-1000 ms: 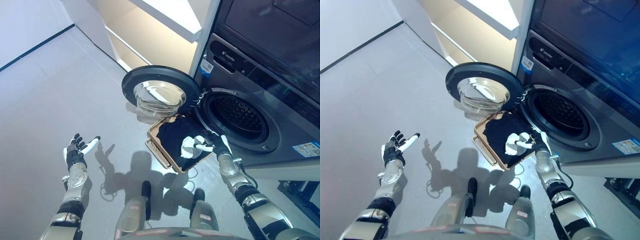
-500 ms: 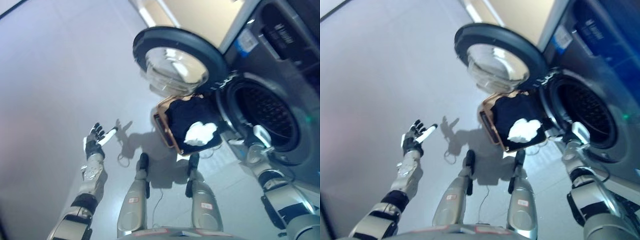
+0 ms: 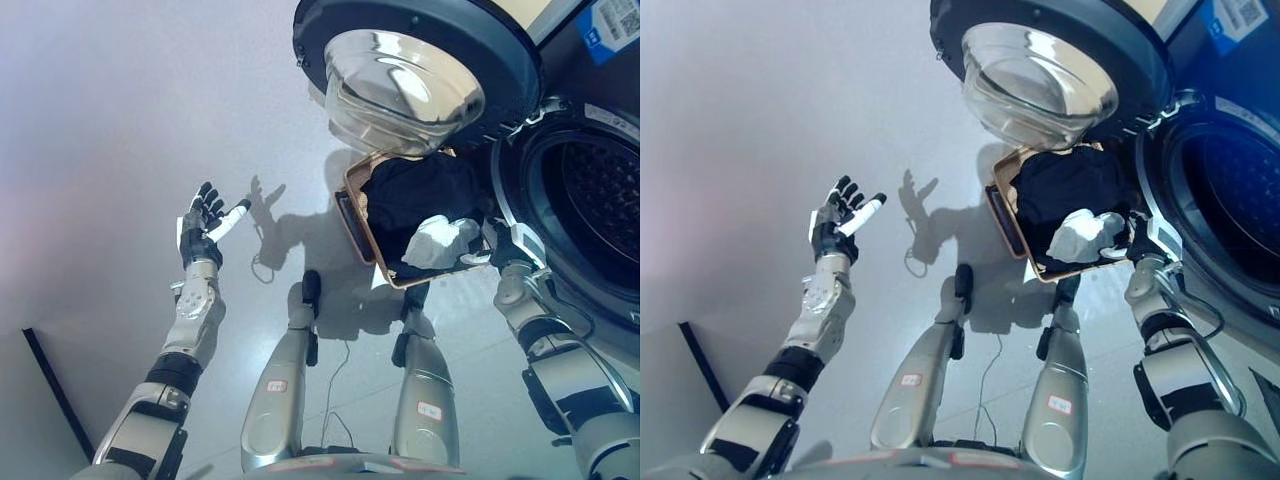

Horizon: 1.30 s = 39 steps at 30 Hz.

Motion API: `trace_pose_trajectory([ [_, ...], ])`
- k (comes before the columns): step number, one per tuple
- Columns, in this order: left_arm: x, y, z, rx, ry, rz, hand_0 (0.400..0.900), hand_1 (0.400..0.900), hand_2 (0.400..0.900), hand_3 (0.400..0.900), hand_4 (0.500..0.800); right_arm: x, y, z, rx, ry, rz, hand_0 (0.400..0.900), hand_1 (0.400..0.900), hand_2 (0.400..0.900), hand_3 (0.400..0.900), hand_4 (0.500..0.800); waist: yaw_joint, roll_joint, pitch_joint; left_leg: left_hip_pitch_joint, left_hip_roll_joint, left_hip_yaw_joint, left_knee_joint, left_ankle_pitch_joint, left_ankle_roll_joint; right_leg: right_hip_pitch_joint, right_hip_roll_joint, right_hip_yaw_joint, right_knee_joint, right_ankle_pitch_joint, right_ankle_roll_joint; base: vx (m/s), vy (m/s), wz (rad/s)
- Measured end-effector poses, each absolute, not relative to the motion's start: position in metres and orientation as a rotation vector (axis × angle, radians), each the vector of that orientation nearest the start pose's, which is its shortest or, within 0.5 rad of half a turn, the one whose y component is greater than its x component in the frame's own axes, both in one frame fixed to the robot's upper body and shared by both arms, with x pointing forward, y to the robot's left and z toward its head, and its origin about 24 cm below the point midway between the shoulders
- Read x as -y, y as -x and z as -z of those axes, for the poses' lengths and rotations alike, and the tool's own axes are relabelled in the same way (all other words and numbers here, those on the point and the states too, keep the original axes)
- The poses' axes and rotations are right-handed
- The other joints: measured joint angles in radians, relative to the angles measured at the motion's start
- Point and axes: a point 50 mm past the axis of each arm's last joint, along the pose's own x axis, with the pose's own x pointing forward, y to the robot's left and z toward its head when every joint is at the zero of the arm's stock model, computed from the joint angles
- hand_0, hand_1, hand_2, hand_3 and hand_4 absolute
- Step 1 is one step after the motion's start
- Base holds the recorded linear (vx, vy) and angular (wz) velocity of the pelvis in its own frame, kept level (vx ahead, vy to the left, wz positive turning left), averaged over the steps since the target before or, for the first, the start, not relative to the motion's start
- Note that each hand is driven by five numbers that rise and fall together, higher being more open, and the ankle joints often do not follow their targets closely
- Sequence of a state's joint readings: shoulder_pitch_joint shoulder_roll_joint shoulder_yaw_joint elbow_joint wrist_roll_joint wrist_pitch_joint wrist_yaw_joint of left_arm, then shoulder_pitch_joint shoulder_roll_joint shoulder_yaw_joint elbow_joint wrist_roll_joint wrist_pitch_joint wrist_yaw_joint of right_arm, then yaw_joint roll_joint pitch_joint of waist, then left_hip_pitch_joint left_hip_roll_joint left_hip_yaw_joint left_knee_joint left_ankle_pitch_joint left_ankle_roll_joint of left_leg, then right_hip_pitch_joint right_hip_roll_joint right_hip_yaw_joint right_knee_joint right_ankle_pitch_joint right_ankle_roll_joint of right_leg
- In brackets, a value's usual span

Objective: Put the clothes in the basket into the washing machine.

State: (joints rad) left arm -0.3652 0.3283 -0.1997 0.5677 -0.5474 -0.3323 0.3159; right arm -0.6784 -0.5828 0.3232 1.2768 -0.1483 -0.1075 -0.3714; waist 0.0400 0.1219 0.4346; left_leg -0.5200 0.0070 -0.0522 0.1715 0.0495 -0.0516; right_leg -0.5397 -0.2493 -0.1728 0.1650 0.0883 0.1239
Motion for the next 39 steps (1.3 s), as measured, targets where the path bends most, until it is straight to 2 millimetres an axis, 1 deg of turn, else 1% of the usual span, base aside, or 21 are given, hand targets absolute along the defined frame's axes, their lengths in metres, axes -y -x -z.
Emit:
trace_pose_trajectory([
  [1,-0.204,-0.315,-0.044,0.058,0.15,-0.269,0.9,0.9,0.9,0.9,0.8,0.32,-0.322,-0.034,-0.386,0.935,0.402,0.9,0.9,0.9,0.9,0.8,-0.001,-0.003,0.002,-0.001,-0.007,0.0,0.002,0.0,0.0,0.0,-0.005,0.004,0.001,-0.012,0.01,0.0,0.0,0.0],
  [6,-0.203,-0.315,-0.045,0.062,0.149,-0.246,0.9,0.9,0.9,0.9,0.8,0.32,-0.322,-0.032,-0.407,0.919,0.366,0.9,0.9,0.9,0.9,0.8,-0.001,-0.003,0.003,-0.04,-0.015,0.002,0.043,-0.007,0.007,-0.034,-0.015,0.012,0.03,-0.014,0.009,0.0,0.0,0.0],
  [10,-0.203,-0.316,-0.045,0.066,0.15,-0.242,0.9,0.9,0.9,0.9,0.8,0.319,-0.322,-0.031,-0.398,0.882,0.371,0.9,0.9,0.9,0.9,0.8,0.006,-0.004,0.003,-0.078,-0.024,0.003,0.07,-0.011,0.013,-0.067,-0.022,0.021,0.044,-0.015,0.006,-0.04,0.009,0.02],
  [13,-0.201,-0.317,-0.052,0.094,0.147,-0.229,0.9,0.9,0.9,0.9,0.8,0.318,-0.325,-0.034,-0.384,0.879,0.373,0.9,0.9,0.9,0.9,0.8,0.011,-0.003,0.004,-0.125,-0.029,0.003,0.091,-0.013,0.015,-0.108,-0.029,0.022,0.06,-0.015,0.006,-0.05,0.007,0.1],
  [15,-0.2,-0.318,-0.061,0.132,0.146,-0.216,0.9,0.9,0.9,0.9,0.8,0.316,-0.33,-0.04,-0.362,0.875,0.378,0.9,0.9,0.9,0.9,0.8,0.016,-0.001,0.015,-0.162,-0.031,0.002,0.11,-0.014,0.017,-0.145,-0.032,0.023,0.076,-0.015,0.006,-0.03,0.024,0.08],
  [18,-0.202,-0.319,-0.073,0.181,0.113,-0.199,0.9,0.9,0.9,0.9,0.8,0.312,-0.341,-0.056,-0.306,0.86,0.391,0.9,0.9,0.9,0.9,0.8,0.02,0.004,0.043,-0.212,-0.036,0.001,0.139,-0.017,0.02,-0.193,-0.039,0.027,0.11,-0.019,0.003,-0.02,0.033,0.09],
  [19,-0.202,-0.319,-0.076,0.193,0.113,-0.196,0.9,0.9,0.9,0.9,0.8,0.312,-0.342,-0.059,-0.298,0.851,0.4,0.9,0.9,0.9,0.9,0.8,0.021,0.006,0.045,-0.228,-0.04,0.001,0.146,-0.017,0.02,-0.214,-0.044,0.027,0.123,-0.023,0.002,0.09,0.007,0.05],
  [21,-0.2,-0.32,-0.079,0.208,0.111,-0.19,0.9,0.9,0.9,0.9,0.8,0.312,-0.349,-0.071,-0.26,0.845,0.424,0.9,0.9,0.9,0.9,0.8,0.025,0.014,0.064,-0.249,-0.045,0.0,0.163,-0.026,0.025,-0.23,-0.052,0.028,0.141,-0.033,0.005,0.1,0.0,0.05],
  [24,-0.2,-0.319,-0.079,0.213,0.095,-0.189,0.9,0.9,0.9,0.9,0.8,0.319,-0.347,-0.075,-0.258,0.842,0.45,0.9,0.9,0.9,0.9,0.8,0.049,0.017,0.066,-0.268,-0.048,0.001,0.185,-0.03,0.025,-0.254,-0.057,0.031,0.176,-0.047,-0.007,0.01,0.008,0.07],
  [27,-0.203,-0.317,-0.085,0.244,0.072,-0.191,0.9,0.9,0.9,0.9,0.8,0.327,-0.348,-0.085,-0.242,0.854,0.477,0.9,0.9,0.9,0.9,0.8,0.065,0.017,0.066,-0.3,-0.049,-0.001,0.2,-0.031,0.025,-0.29,-0.061,0.031,0.212,-0.063,-0.02,0.01,-0.01,0.1],
  [29,-0.204,-0.317,-0.088,0.254,0.069,-0.192,0.9,0.9,0.9,0.9,0.8,0.331,-0.348,-0.091,-0.23,0.86,0.492,0.9,0.9,0.9,0.9,0.8,0.065,0.017,0.066,-0.319,-0.055,-0.007,0.212,-0.031,0.025,-0.316,-0.069,0.031,0.245,-0.076,-0.035,-0.01,-0.015,0.14],
  [30,-0.204,-0.316,-0.089,0.26,0.071,-0.19,0.9,0.9,0.9,0.9,0.8,0.333,-0.348,-0.094,-0.227,0.863,0.499,0.9,0.9,0.9,0.9,0.8,0.064,0.017,0.066,-0.33,-0.06,-0.009,0.218,-0.031,0.025,-0.33,-0.075,0.034,0.265,-0.086,-0.034,0.0,-0.008,0.12],
  [31,-0.203,-0.316,-0.091,0.268,0.074,-0.188,0.9,0.9,0.9,0.9,0.8,0.335,-0.348,-0.096,-0.224,0.866,0.508,0.871,0.871,0.871,0.871,0.782,0.066,0.017,0.066,-0.344,-0.063,-0.009,0.228,-0.031,0.025,-0.346,-0.078,0.04,0.282,-0.094,-0.035,0.01,-0.002,0.08],
  [32,-0.202,-0.316,-0.093,0.279,0.077,-0.183,0.9,0.9,0.9,0.9,0.8,0.336,-0.348,-0.099,-0.218,0.869,0.518,0.496,0.496,0.496,0.496,0.558,0.068,0.017,0.066,-0.358,-0.065,-0.008,0.235,-0.031,0.025,-0.363,-0.081,0.047,0.296,-0.099,-0.031,0.0,0.0,0.0],
  [33,-0.201,-0.316,-0.095,0.285,0.079,-0.181,0.9,0.9,0.9,0.9,0.8,0.337,-0.349,-0.1,-0.212,0.871,0.526,0.4,0.4,0.4,0.4,0.5,0.071,0.017,0.066,-0.37,-0.065,-0.006,0.245,-0.033,0.024,-0.375,-0.081,0.052,0.308,-0.103,-0.03,0.0,0.0,0.0],
  [39,-0.203,-0.314,-0.091,0.274,0.077,-0.188,0.9,0.9,0.9,0.9,0.8,0.338,-0.352,-0.11,-0.185,0.873,0.577,0.4,0.4,0.4,0.4,0.5,0.072,0.018,0.065,-0.397,-0.065,0.001,0.273,-0.039,0.025,-0.405,-0.085,0.061,0.334,-0.11,-0.026,0.03,-0.001,-0.02],
])
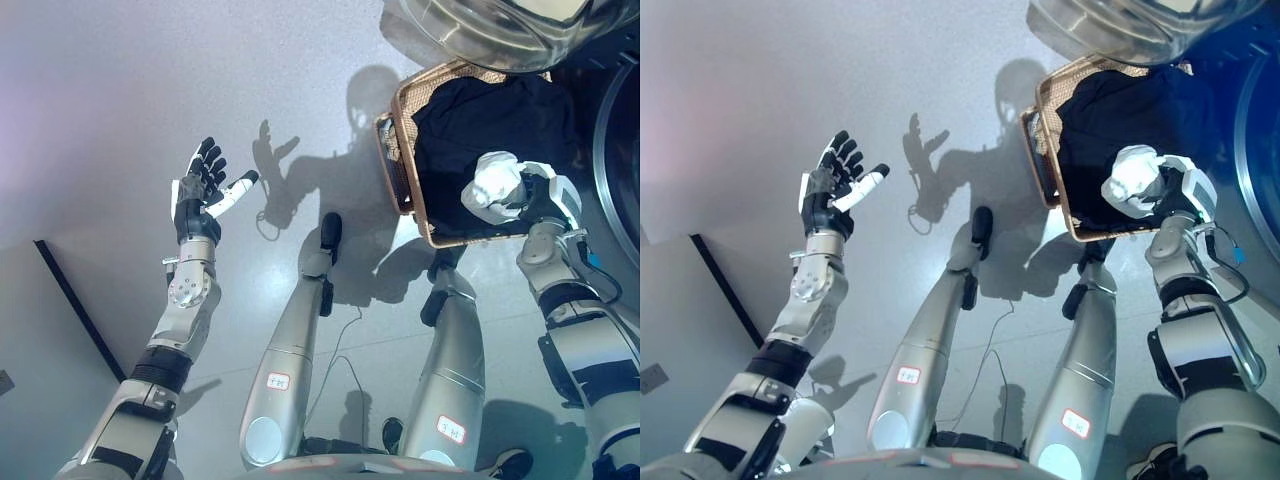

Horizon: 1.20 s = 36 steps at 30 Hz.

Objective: Put the clothes in the basket into the washing machine.

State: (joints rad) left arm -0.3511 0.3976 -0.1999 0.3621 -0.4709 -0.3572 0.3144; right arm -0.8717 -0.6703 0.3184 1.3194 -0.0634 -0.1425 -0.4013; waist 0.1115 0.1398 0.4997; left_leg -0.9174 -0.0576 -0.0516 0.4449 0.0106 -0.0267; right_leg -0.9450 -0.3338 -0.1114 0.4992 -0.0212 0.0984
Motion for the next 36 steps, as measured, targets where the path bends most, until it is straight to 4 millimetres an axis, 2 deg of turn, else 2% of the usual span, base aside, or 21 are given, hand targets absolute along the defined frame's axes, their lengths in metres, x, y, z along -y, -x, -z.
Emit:
trace_pose_trajectory([
  [7,-0.203,-0.314,-0.093,0.28,0.079,-0.194,0.9,0.9,0.9,0.9,0.8,0.336,-0.353,-0.111,-0.177,0.865,0.578,0.4,0.4,0.4,0.4,0.5,0.002,0.007,-0.004,0.004,0.002,0.001,0.001,0.0,-0.003,0.003,0.002,0.0,0.0,0.0,0.0,0.02,-0.009,-0.03],
  [10,-0.203,-0.313,-0.091,0.273,0.078,-0.195,0.9,0.9,0.9,0.9,0.8,0.335,-0.351,-0.104,-0.192,0.782,0.603,0.4,0.4,0.4,0.4,0.5,0.0,0.008,-0.004,0.041,0.004,0.003,-0.01,0.0,-0.002,0.042,0.005,-0.001,-0.017,0.004,0.005,0.06,-0.014,-0.14],
  [12,-0.205,-0.312,-0.087,0.261,0.075,-0.206,0.9,0.9,0.9,0.9,0.8,0.337,-0.347,-0.096,-0.195,0.612,0.659,0.4,0.4,0.4,0.4,0.5,0.0,0.009,-0.004,0.097,0.008,0.009,-0.039,-0.001,0.002,0.094,0.01,-0.005,-0.05,0.011,0.001,-0.03,0.002,-0.11],
  [14,-0.21,-0.31,-0.082,0.241,0.07,-0.229,0.9,0.9,0.9,0.9,0.8,0.338,-0.345,-0.094,-0.179,0.434,0.718,0.4,0.4,0.4,0.4,0.5,-0.006,0.01,-0.006,0.15,0.008,0.021,-0.067,0.003,0.004,0.144,0.012,0.003,-0.084,0.024,0.011,0.02,-0.023,-0.12],
  [17,-0.219,-0.308,-0.073,0.209,0.064,-0.276,0.9,0.9,0.9,0.9,0.8,0.335,-0.343,-0.087,-0.15,0.196,0.786,0.4,0.4,0.4,0.4,0.5,-0.03,0.012,-0.01,0.22,0.015,0.026,-0.105,0.006,0.005,0.221,0.016,-0.005,-0.141,0.032,0.021,0.08,-0.041,-0.13],
  [19,-0.228,-0.306,-0.06,0.158,0.054,-0.318,0.9,0.9,0.9,0.9,0.8,0.327,-0.341,-0.076,-0.142,0.015,0.819,0.4,0.4,0.4,0.4,0.5,-0.054,0.012,-0.019,0.275,0.025,0.028,-0.141,0.008,0.002,0.282,0.029,-0.01,-0.194,0.047,0.026,0.05,-0.039,-0.05],
  [22,-0.233,-0.302,-0.048,0.111,0.057,-0.352,0.9,0.9,0.9,0.9,0.8,0.325,-0.334,-0.062,-0.129,-0.18,0.87,0.4,0.4,0.4,0.4,0.5,-0.066,0.015,-0.052,0.316,0.031,0.031,-0.176,0.011,-0.001,0.319,0.037,-0.013,-0.23,0.059,0.031,0.06,-0.031,-0.09],
  [25,-0.233,-0.301,-0.043,0.092,0.063,-0.363,0.9,0.9,0.9,0.9,0.8,0.324,-0.327,-0.05,-0.144,-0.349,0.927,0.4,0.4,0.4,0.4,0.5,-0.074,0.015,-0.053,0.367,0.04,0.033,-0.207,0.012,-0.003,0.37,0.048,-0.021,-0.267,0.07,0.019,0.01,-0.005,-0.12],
  [29,-0.237,-0.3,-0.042,0.088,0.101,-0.383,0.9,0.9,0.9,0.9,0.8,0.329,-0.327,-0.054,-0.042,-0.673,1.013,0.4,0.4,0.4,0.4,0.5,-0.086,0.019,-0.056,0.385,0.039,0.047,-0.226,0.015,-0.001,0.381,0.048,-0.012,-0.293,0.08,0.026,-0.01,0.003,-0.02],
  [31,-0.236,-0.3,-0.043,0.092,0.111,-0.38,0.9,0.9,0.9,0.9,0.8,0.334,-0.324,-0.056,0.005,-0.78,1.048,0.4,0.4,0.4,0.4,0.5,-0.084,0.023,-0.058,0.384,0.038,0.047,-0.227,0.015,-0.001,0.382,0.047,-0.013,-0.296,0.081,0.027,0.0,0.033,0.04],
  [36,-0.233,-0.292,-0.044,0.11,0.142,-0.343,0.9,0.9,0.9,0.9,0.8,0.354,-0.319,-0.071,0.094,-0.851,1.092,0.4,0.4,0.4,0.4,0.5,-0.07,0.055,-0.08,0.344,0.034,0.055,-0.245,0.026,0.003,0.34,0.044,-0.009,-0.318,0.096,0.032,-0.01,0.028,-0.06],
])
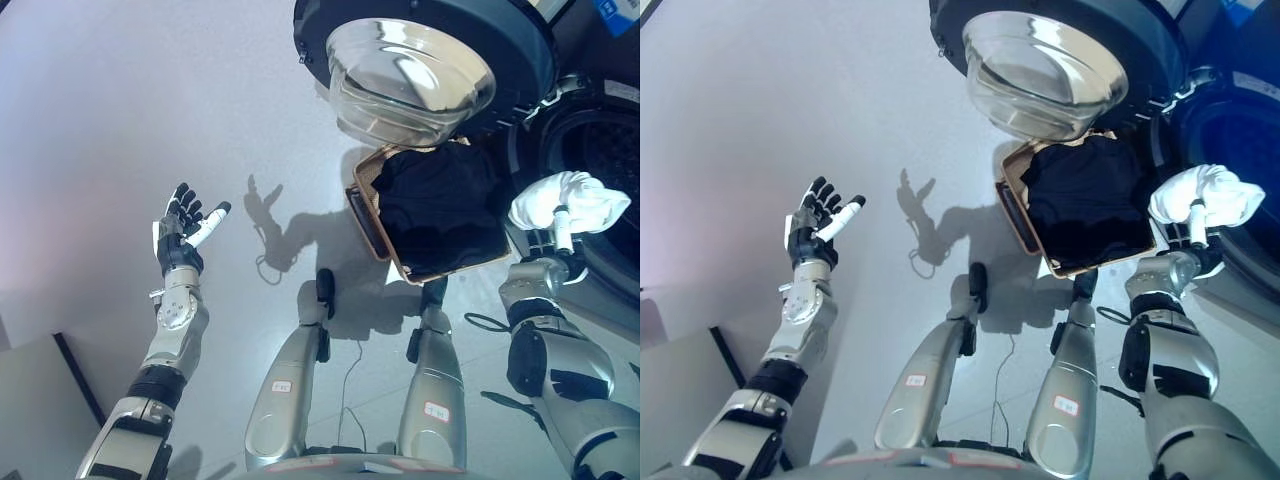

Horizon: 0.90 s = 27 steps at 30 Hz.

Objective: Put the clothes in the basket into the washing machine.

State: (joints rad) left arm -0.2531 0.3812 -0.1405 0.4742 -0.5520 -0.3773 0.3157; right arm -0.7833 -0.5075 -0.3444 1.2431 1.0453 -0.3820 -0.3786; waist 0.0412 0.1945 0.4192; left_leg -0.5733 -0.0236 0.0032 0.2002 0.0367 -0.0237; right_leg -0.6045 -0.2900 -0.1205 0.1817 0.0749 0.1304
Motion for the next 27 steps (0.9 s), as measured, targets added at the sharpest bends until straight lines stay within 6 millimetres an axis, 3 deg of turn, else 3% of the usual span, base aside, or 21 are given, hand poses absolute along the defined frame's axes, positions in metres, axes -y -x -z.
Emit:
trace_pose_trajectory([
  [9,-0.231,-0.288,-0.049,0.15,0.174,-0.318,0.9,0.9,0.9,0.9,0.8,0.367,-0.323,-0.1,0.214,-0.867,1.073,0.4,0.4,0.4,0.4,0.5,0.032,0.025,-0.011,-0.037,-0.002,0.036,-0.05,0.015,0.002,-0.071,-0.002,0.019,-0.027,0.022,0.014,0.0,-0.001,-0.11],
  [20,-0.235,-0.29,-0.057,0.193,0.204,-0.34,0.9,0.9,0.9,0.9,0.8,0.383,-0.323,-0.142,0.387,-0.937,1.066,0.4,0.4,0.4,0.4,0.5,0.006,0.025,-0.011,-0.14,0.005,0.047,-0.061,0.019,-0.002,-0.19,0.007,0.035,-0.023,0.024,0.014,0.0,-0.068,-0.01],
  [27,-0.238,-0.289,-0.058,0.197,0.202,-0.366,0.9,0.9,0.9,0.9,0.8,0.398,-0.312,-0.166,0.589,-1.163,1.107,0.4,0.4,0.4,0.4,0.5,0.001,0.025,-0.01,-0.114,0.002,0.047,-0.116,0.032,-0.004,-0.212,0.008,0.058,-0.003,0.024,0.014,0.04,-0.004,0.02],
])
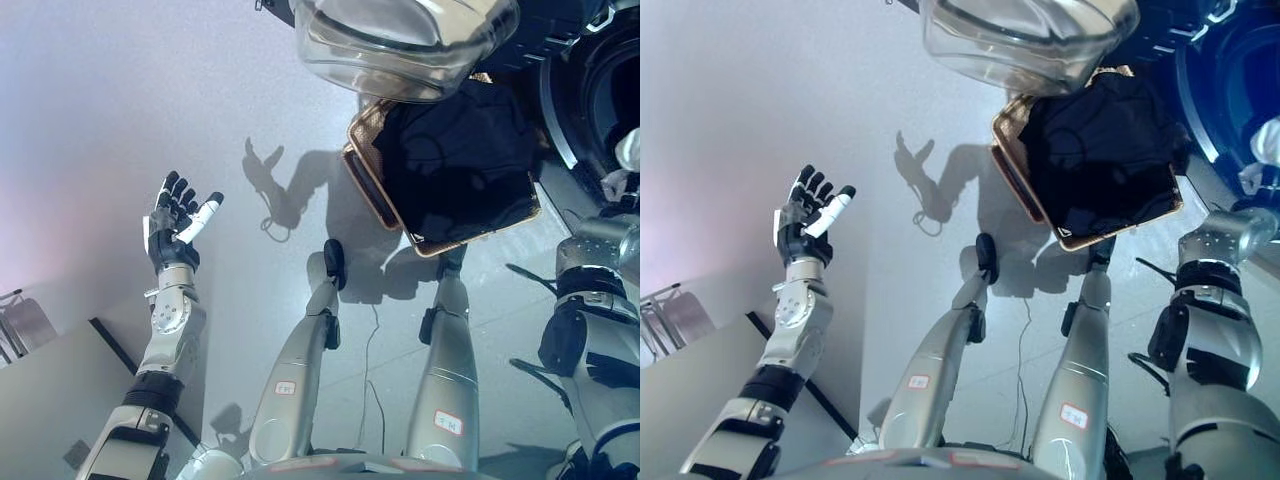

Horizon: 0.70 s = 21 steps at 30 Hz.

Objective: Put the clothes in the basket into the washing machine.

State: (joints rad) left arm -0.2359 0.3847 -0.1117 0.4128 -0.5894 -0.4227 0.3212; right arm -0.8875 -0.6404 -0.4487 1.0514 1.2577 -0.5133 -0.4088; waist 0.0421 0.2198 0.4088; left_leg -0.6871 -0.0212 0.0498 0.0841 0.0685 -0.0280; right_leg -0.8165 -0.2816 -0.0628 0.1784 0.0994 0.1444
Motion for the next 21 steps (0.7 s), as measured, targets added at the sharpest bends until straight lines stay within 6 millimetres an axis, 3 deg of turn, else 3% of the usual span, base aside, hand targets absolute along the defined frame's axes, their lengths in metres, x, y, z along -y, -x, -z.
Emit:
trace_pose_trajectory([
  [6,-0.244,-0.289,-0.061,0.205,0.178,-0.372,0.9,0.9,0.9,0.9,0.8,0.422,-0.296,-0.204,0.764,-1.227,1.115,0.4,0.4,0.4,0.4,0.5,0.006,0.01,0.003,0.03,-0.014,-0.001,-0.028,0.013,0.004,0.0,-0.012,0.018,0.017,-0.003,0.004,0.04,0.031,0.03],
  [10,-0.244,-0.289,-0.063,0.216,0.18,-0.37,0.9,0.9,0.9,0.9,0.8,0.426,-0.293,-0.222,0.848,-1.272,1.088,0.4,0.4,0.4,0.4,0.5,0.008,0.027,-0.001,0.036,-0.028,0.0,-0.032,0.024,0.009,-0.012,-0.024,0.027,0.037,-0.004,0.006,0.02,0.022,-0.05],
  [11,-0.244,-0.289,-0.064,0.216,0.18,-0.37,0.9,0.9,0.9,0.9,0.8,0.426,-0.294,-0.223,0.85,-1.283,1.084,0.9,0.9,0.9,0.9,0.8,0.01,0.03,-0.001,0.036,-0.03,0.0,-0.039,0.031,0.008,-0.02,-0.026,0.026,0.042,-0.005,0.006,0.01,-0.009,-0.05],
  [21,-0.242,-0.29,-0.065,0.223,0.186,-0.363,0.9,0.9,0.9,0.9,0.8,0.423,-0.299,-0.22,0.808,-1.224,1.078,0.9,0.9,0.9,0.9,0.8,0.013,0.041,0.0,0.03,-0.028,0.005,-0.042,0.046,0.001,-0.04,-0.021,0.029,0.068,-0.013,0.016,-0.01,-0.025,-0.03],
])
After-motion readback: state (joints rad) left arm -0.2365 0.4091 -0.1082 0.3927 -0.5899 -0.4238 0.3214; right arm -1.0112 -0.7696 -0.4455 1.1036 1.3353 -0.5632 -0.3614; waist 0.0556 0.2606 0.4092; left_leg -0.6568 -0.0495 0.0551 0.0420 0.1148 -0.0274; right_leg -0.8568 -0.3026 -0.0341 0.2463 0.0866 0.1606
